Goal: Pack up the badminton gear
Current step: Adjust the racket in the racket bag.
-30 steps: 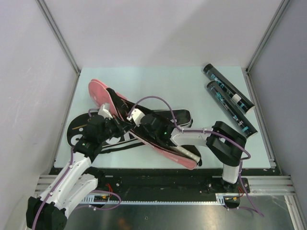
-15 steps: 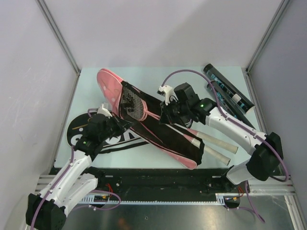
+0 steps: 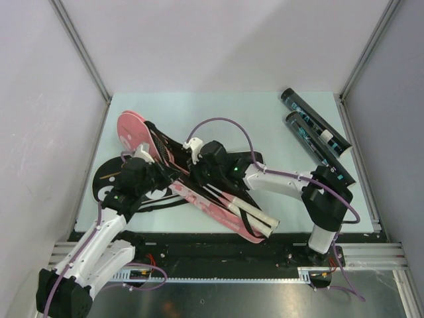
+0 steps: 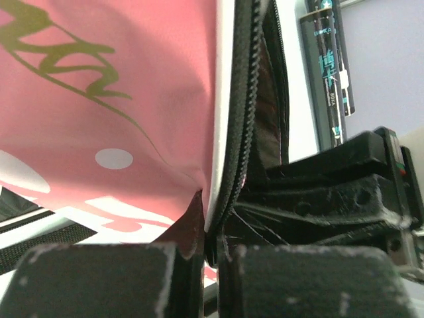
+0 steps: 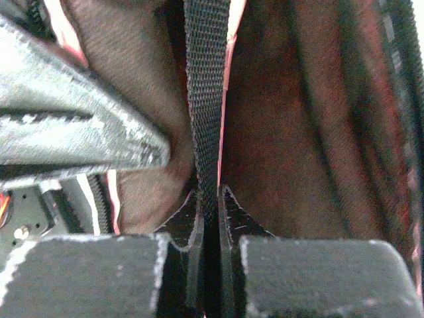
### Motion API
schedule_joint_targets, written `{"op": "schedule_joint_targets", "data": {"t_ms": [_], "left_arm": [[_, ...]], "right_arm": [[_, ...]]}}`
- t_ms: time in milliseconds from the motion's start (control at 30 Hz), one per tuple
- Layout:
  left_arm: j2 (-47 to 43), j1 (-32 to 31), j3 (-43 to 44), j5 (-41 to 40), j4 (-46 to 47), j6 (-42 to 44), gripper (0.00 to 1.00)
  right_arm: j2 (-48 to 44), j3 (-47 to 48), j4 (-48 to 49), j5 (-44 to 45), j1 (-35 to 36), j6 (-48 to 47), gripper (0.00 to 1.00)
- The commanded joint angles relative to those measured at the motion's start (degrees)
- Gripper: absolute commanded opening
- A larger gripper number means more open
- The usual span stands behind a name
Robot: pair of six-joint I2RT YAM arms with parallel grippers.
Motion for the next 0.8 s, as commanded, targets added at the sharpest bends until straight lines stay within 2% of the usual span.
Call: {"op": "schedule_joint_targets", "data": {"t_ms": [0,67,167,200,267,333,400,433,467,500,633,767], "left_arm": [[-0.79,-0.04,0.7,4.66,4.2,3.01,0.0],[-1.14,-0.04,0.52,5.54,5.95,3.54,0.0],[-0.71,-0.22,0.08,7.65,7.36,3.46,0.0],[-0.88,-0.22,-0.61,8.0,7.36,3.28,0.0],[-1.66,-0.22,-1.67,8.09,7.54,2.84,0.0],[-2.28,-0.22,-2.99,7.92,7.54,2.67,0.01],[-2.64,-0.22,-3.43,8.0,7.54,2.31,0.0],[-2.64,-0.22,-3.35,8.09,7.54,2.57,0.01],[-2.64,-0.22,-3.17,8.09,7.54,2.93,0.01],[-2.55,-0.22,-3.08,8.01,7.63,2.93,0.0],[-2.11,-0.22,-3.35,7.74,7.37,3.36,0.0],[-2.81,-0.22,-3.78,8.01,7.72,3.72,0.0]], "right_arm": [[2.42,1.59,14.92,2.79,-1.42,-3.7,0.0],[4.09,1.59,16.77,1.47,-0.99,-7.2,0.0],[6.46,1.68,20.9,6.28,2.79,-15.45,0.04],[7.08,1.68,23.26,10.3,3.05,-16.0,0.05],[9.27,3.34,23.03,11.92,1.92,-12.43,0.1],[10.68,8.26,17.07,10.45,-0.7,-8.9,0.24],[11.39,11.68,8.22,-1.01,-2.56,-4.07,0.35],[11.13,11.79,6.08,-5.44,-3.26,-3.1,0.5],[10.7,11.96,4.05,-8.09,-3.79,-2.22,0.54],[8.17,11.88,-2.23,-9.6,-3.71,-1.51,0.55],[-0.89,6.09,-7.29,-8.81,-2.66,-2.12,0.65],[-5.21,4.5,-13.27,-8.65,-3.36,-4.31,0.65]]}}
